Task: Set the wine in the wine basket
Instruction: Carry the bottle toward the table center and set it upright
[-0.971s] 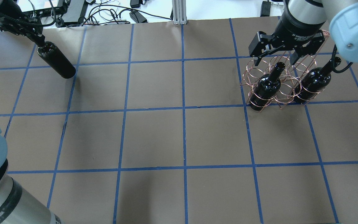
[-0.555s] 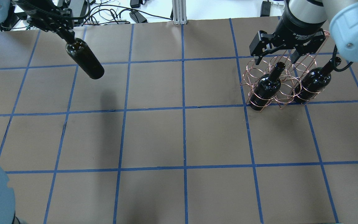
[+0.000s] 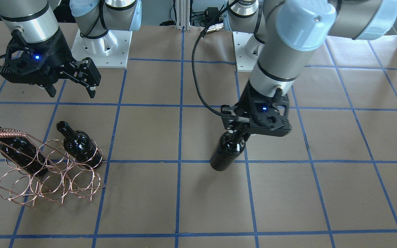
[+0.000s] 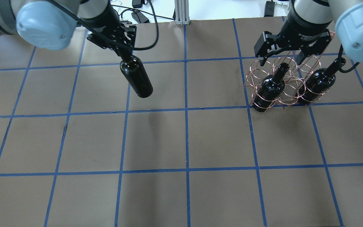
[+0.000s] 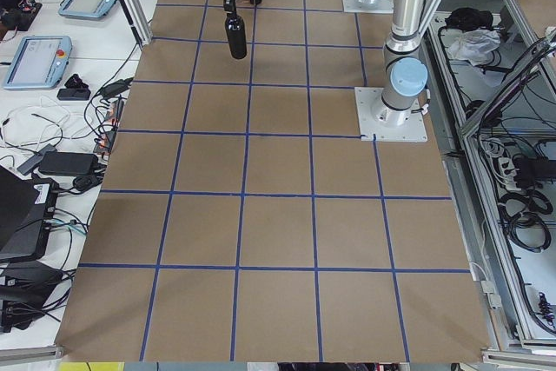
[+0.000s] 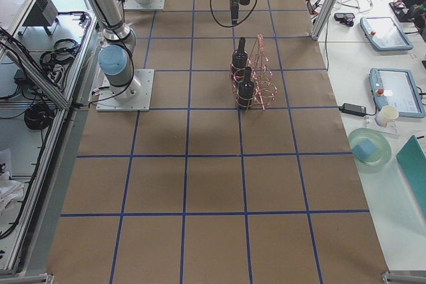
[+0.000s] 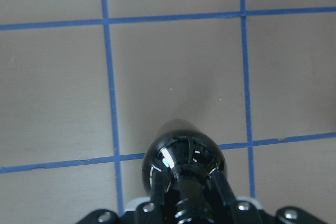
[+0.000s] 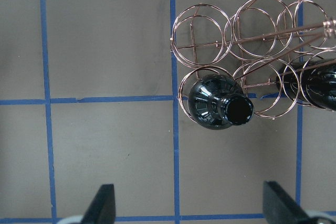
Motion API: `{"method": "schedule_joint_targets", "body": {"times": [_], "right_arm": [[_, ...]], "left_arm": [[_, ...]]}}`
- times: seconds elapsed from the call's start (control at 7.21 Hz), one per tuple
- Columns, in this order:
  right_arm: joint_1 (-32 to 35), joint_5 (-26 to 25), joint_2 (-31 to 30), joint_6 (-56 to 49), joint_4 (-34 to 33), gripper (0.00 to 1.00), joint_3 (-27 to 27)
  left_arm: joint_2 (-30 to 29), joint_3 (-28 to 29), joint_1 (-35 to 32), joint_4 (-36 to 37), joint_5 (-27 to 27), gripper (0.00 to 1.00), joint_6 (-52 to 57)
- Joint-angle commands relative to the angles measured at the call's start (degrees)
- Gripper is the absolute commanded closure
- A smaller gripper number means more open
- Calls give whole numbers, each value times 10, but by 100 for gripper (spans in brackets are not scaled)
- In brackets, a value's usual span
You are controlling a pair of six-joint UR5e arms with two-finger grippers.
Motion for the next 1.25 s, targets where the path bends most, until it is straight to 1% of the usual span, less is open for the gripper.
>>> {"method": "schedule_joint_targets", "body": {"times": [0.0,0.14,0.42,0.69,0.83,1.11], "right_arm": [[0,0,0,0,0,0,0],[0,0,0,-1,0,0,0],[0,-1,0,-1,0,0,0],[0,0,0,-1,-1,0,0],[0,0,0,-1,-1,0,0],[0,0,0,-1,0,0,0]], "left_arm": [[8,-72,-93,72,2,100,-64],[5,-84,-105,73,2,100,-66],[11,-86,-104,73,4,100,-56],[15,-91,-101,72,17,100,-56],[15,-91,-100,72,36,100,-44],[9,-95,-98,73,39,100,-46]]}}
